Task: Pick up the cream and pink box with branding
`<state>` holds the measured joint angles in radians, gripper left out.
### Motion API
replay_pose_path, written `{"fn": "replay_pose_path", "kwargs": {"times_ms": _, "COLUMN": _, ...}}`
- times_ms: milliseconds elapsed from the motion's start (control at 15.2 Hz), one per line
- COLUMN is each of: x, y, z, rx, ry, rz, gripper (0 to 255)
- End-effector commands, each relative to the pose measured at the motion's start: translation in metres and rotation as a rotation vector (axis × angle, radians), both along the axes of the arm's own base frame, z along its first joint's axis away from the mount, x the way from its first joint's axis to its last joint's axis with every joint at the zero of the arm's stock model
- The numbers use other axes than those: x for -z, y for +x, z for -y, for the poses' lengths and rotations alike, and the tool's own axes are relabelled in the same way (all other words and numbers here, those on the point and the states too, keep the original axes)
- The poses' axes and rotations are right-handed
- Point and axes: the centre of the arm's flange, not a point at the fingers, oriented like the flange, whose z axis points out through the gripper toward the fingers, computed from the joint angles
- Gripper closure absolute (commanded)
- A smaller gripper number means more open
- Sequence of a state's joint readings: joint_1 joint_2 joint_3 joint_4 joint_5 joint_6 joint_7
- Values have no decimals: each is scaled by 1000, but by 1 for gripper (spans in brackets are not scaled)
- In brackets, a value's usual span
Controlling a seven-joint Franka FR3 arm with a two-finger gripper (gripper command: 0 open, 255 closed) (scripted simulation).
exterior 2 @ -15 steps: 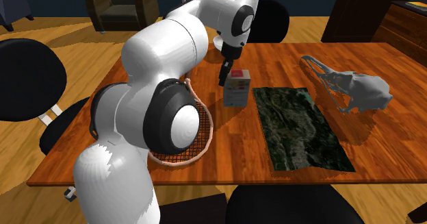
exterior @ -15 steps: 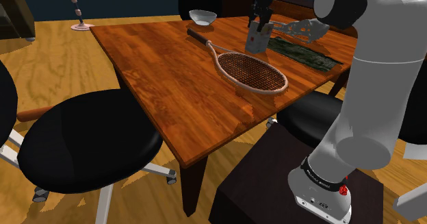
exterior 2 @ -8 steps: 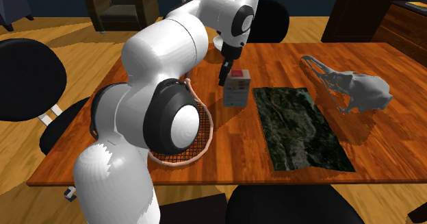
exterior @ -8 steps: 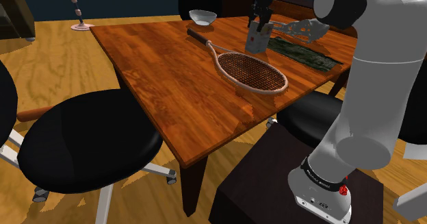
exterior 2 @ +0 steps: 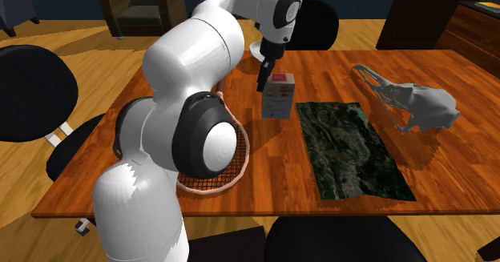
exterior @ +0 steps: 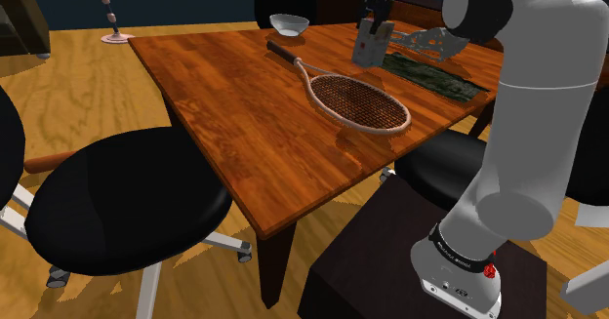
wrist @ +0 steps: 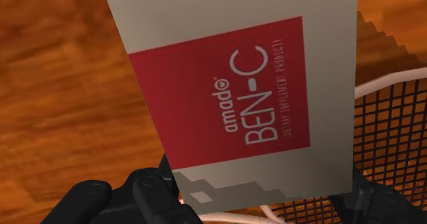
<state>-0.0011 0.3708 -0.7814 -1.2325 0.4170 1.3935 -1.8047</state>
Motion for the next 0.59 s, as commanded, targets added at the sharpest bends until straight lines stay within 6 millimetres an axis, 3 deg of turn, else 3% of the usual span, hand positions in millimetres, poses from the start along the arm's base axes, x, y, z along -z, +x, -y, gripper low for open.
{"fn": "replay_pose_path", "kwargs": {"times_ms": 0, "x": -11, "y": 1, "z": -1, "rx": 0, "ry": 0, "rz": 1, "gripper": 255}}
{"fn": "replay_pose_path", "kwargs": {"times_ms": 396, "x": -43, "y": 1, "z": -1, "rx": 0, "ry": 0, "rz": 1, "gripper": 255}}
{"fn": "replay_pose_path", "kwargs": {"times_ms": 528, "x": -43, "y": 1, "z": -1, "rx": 0, "ry": 0, "rz": 1, "gripper": 255}}
